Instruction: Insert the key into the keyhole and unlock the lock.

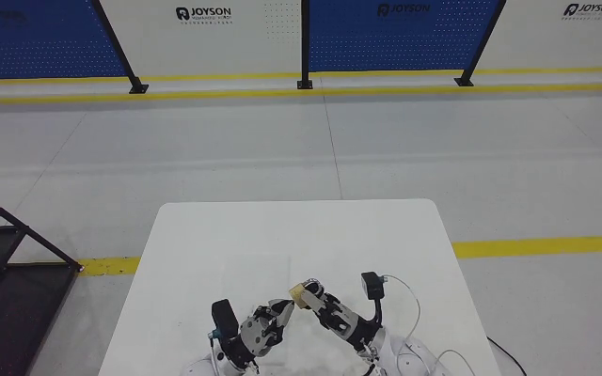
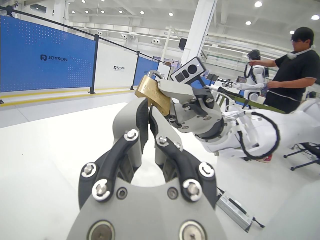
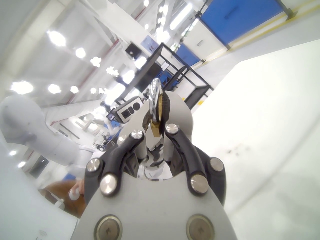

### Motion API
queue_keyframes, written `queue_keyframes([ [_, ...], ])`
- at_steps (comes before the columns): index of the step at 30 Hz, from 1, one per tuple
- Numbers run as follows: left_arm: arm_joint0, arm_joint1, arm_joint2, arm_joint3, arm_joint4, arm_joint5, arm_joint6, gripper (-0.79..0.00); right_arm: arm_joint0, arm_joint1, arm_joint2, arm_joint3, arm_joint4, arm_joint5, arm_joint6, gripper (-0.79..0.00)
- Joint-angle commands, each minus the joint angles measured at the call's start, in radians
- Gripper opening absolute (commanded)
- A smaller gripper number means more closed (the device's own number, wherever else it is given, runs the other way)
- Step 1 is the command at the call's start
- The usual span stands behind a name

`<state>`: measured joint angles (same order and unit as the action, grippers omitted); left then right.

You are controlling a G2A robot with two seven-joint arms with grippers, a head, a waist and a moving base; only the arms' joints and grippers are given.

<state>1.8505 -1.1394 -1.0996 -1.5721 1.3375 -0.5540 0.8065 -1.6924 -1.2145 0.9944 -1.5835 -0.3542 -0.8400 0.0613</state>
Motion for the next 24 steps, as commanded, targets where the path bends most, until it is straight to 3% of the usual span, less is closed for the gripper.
queue_keyframes([
  [1, -0.004, -0.001, 0.005, 0.007, 0.023, 0.034, 0.025, -0.785, 0.000, 0.001, 0.000, -0.001, 0.001, 0.004, 0.004, -0.785],
  [13, -0.020, -0.010, 0.038, 0.038, 0.180, 0.283, 0.147, -0.785, 0.003, 0.003, -0.005, -0.003, 0.000, 0.017, 0.016, -0.785],
  [19, -0.028, -0.014, 0.060, 0.057, 0.174, 0.297, 0.191, -0.785, 0.002, 0.005, -0.005, -0.006, 0.000, 0.018, 0.010, -0.785],
  [20, -0.028, -0.015, 0.062, 0.060, 0.162, 0.287, 0.191, -0.616, 0.001, 0.005, -0.005, -0.006, 0.000, 0.016, 0.005, -0.785],
  [21, -0.028, -0.015, 0.062, 0.060, 0.147, 0.279, 0.191, -0.197, 0.000, 0.005, -0.003, -0.006, 0.000, 0.013, -0.002, -0.785],
  [22, -0.028, -0.015, 0.063, 0.058, 0.137, 0.271, 0.191, 0.000, -0.001, 0.005, -0.002, -0.007, 0.000, 0.010, -0.007, -0.785],
  [24, -0.024, -0.014, 0.073, 0.052, 0.090, 0.190, 0.177, 0.000, -0.002, 0.005, -0.001, -0.005, 0.001, 0.006, -0.013, -0.785],
])
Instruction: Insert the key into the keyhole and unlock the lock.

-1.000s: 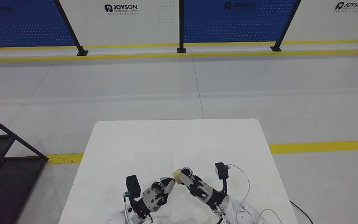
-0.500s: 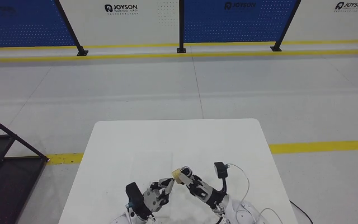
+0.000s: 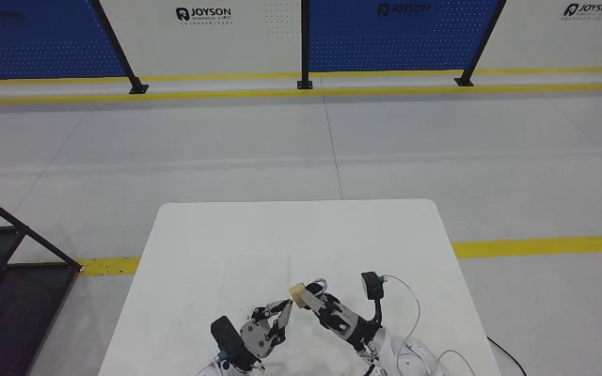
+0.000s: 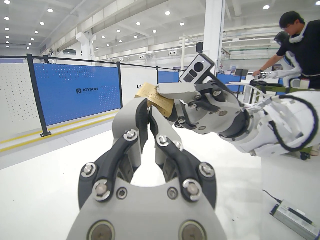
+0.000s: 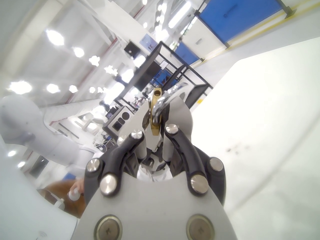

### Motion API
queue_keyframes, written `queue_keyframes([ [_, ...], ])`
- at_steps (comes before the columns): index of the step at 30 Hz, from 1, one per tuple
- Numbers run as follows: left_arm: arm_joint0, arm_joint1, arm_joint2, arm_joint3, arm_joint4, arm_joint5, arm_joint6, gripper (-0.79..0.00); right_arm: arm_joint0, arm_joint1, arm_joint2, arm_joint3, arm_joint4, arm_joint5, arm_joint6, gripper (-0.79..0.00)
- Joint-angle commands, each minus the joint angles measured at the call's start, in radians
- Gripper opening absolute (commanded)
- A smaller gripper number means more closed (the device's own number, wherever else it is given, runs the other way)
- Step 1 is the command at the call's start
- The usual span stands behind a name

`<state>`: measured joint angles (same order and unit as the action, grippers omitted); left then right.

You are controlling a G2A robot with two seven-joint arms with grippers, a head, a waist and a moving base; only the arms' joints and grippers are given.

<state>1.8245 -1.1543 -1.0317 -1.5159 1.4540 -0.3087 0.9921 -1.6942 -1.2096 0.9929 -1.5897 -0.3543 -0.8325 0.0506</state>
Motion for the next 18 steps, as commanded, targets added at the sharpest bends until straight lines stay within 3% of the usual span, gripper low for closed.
queue_keyframes([
  [1, 0.002, 0.003, 0.001, -0.010, -0.044, -0.089, -0.014, 0.000, -0.001, 0.000, 0.002, 0.001, 0.000, -0.001, -0.008, -0.785],
  [10, 0.058, 0.038, -0.071, -0.075, -0.326, -0.499, -0.158, 0.000, 0.011, -0.006, 0.004, 0.013, -0.034, 0.066, -0.052, -0.785],
  [15, 0.112, 0.076, -0.171, -0.063, -0.611, -0.693, -0.402, 0.000, 0.055, -0.014, -0.031, 0.042, -0.084, 0.189, 0.004, -0.785],
  [18, 0.147, 0.103, -0.247, -0.065, -0.759, -0.703, -0.554, 0.000, 0.090, -0.023, -0.072, 0.062, -0.130, 0.273, 0.051, -0.785],
])
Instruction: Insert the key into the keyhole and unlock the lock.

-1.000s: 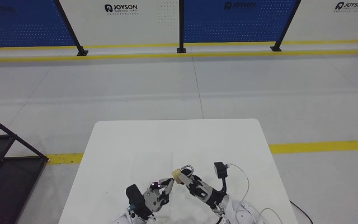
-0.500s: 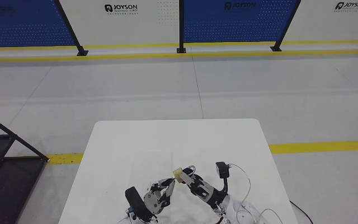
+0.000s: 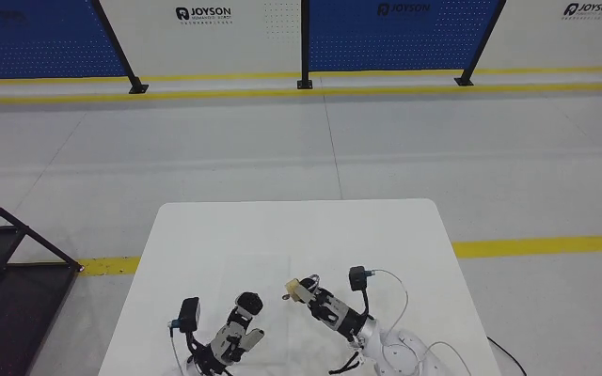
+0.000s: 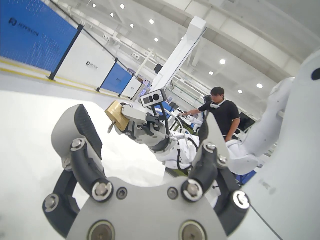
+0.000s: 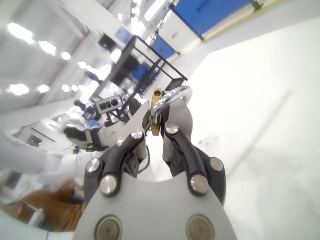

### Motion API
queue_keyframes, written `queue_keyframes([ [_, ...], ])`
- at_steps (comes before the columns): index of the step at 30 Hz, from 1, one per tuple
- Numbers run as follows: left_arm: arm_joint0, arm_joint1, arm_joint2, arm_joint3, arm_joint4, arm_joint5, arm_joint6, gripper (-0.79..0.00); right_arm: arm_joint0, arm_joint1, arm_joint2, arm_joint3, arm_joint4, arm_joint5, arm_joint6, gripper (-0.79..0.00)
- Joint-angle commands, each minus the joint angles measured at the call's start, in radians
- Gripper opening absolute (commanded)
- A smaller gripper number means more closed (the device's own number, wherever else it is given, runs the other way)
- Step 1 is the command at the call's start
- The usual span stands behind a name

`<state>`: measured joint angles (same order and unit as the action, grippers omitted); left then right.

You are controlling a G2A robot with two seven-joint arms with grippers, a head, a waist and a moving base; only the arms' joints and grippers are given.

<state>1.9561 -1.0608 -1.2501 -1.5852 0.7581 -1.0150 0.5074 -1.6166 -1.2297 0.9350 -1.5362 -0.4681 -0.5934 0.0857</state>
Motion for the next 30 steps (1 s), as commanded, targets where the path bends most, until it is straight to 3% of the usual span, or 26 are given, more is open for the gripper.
queue_keyframes([
  [1, 0.029, 0.019, -0.047, 0.011, -0.099, 0.003, -0.136, 0.000, 0.028, -0.008, -0.033, 0.016, -0.042, 0.072, 0.029, -0.785],
  [6, 0.057, 0.050, -0.124, 0.024, -0.298, 0.021, -0.339, 0.000, 0.104, -0.041, -0.151, 0.067, -0.129, 0.209, 0.083, -0.785],
  [9, 0.054, 0.056, -0.154, 0.034, -0.347, 0.067, -0.376, 0.000, 0.148, -0.064, -0.212, 0.109, -0.157, 0.288, 0.097, -0.785],
  [17, 0.056, 0.037, -0.179, 0.028, -0.217, 0.286, -0.217, 0.000, 0.252, -0.137, -0.349, 0.240, -0.182, 0.415, 0.082, -0.770],
  [20, 0.054, 0.030, -0.159, 0.027, -0.182, 0.302, -0.181, 0.000, 0.268, -0.155, -0.370, 0.272, -0.179, 0.434, 0.058, -0.548],
  [21, 0.052, 0.027, -0.156, 0.029, -0.169, 0.315, -0.169, 0.000, 0.271, -0.159, -0.374, 0.278, -0.180, 0.435, 0.050, -0.394],
  [22, 0.049, 0.025, -0.150, 0.030, -0.158, 0.327, -0.158, 0.000, 0.271, -0.161, -0.378, 0.283, -0.184, 0.434, 0.042, -0.123],
  [23, 0.045, 0.022, -0.144, 0.030, -0.152, 0.332, -0.150, 0.000, 0.271, -0.163, -0.380, 0.287, -0.191, 0.435, 0.035, -0.046],
  [24, 0.040, 0.020, -0.137, 0.033, -0.149, 0.336, -0.146, 0.000, 0.269, -0.164, -0.382, 0.288, -0.202, 0.437, 0.026, 0.000],
  [30, 0.014, 0.009, -0.109, 0.046, -0.141, 0.355, -0.130, 0.000, 0.228, -0.151, -0.369, 0.254, -0.258, 0.423, -0.020, 0.000],
])
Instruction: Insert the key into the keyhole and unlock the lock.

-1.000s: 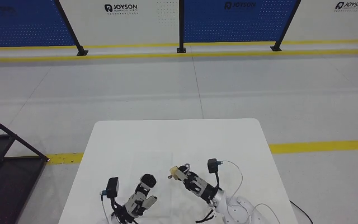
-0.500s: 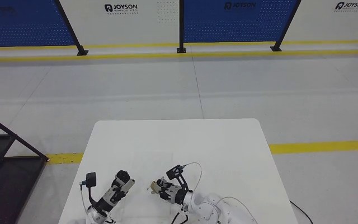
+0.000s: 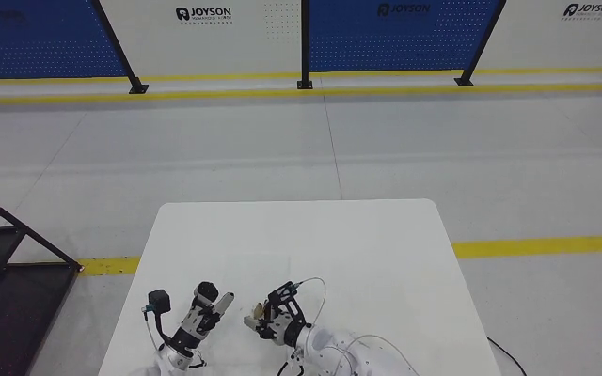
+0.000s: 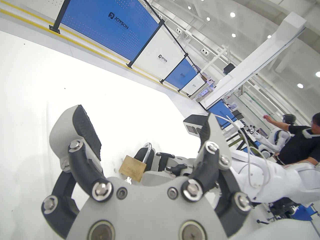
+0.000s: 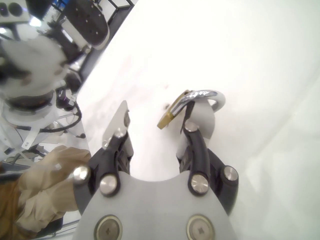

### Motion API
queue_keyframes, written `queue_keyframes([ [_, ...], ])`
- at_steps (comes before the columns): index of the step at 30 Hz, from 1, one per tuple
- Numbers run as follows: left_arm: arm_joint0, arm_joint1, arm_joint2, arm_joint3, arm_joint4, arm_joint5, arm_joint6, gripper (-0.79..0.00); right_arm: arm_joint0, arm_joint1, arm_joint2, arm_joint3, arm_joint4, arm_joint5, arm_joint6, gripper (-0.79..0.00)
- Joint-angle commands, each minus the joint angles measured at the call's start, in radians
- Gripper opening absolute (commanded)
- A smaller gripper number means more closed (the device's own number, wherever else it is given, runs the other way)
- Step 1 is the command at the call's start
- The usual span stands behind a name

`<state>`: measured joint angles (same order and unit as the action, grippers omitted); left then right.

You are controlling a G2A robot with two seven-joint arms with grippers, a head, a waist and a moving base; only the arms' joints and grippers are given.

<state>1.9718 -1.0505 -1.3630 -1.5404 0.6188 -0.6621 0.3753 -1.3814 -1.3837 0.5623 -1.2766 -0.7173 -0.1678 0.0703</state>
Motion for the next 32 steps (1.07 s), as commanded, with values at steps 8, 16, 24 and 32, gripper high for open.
queue_keyframes([
  [8, -0.016, -0.011, 0.015, 0.013, 0.000, 0.024, 0.012, 0.000, -0.121, 0.057, 0.080, -0.124, -0.115, -0.046, -0.083, 0.000],
  [16, -0.015, -0.021, 0.020, -0.001, 0.010, 0.065, 0.043, 0.000, -0.287, 0.134, 0.218, -0.282, -0.207, -0.220, -0.207, 0.000],
  [24, -0.014, -0.023, 0.021, -0.003, 0.013, 0.069, 0.049, 0.000, -0.323, 0.150, 0.251, -0.315, -0.224, -0.277, -0.247, -0.001],
  [32, -0.015, -0.024, 0.020, -0.004, 0.016, 0.071, 0.047, 0.000, -0.323, 0.151, 0.255, -0.316, -0.225, -0.274, -0.245, -0.001],
])
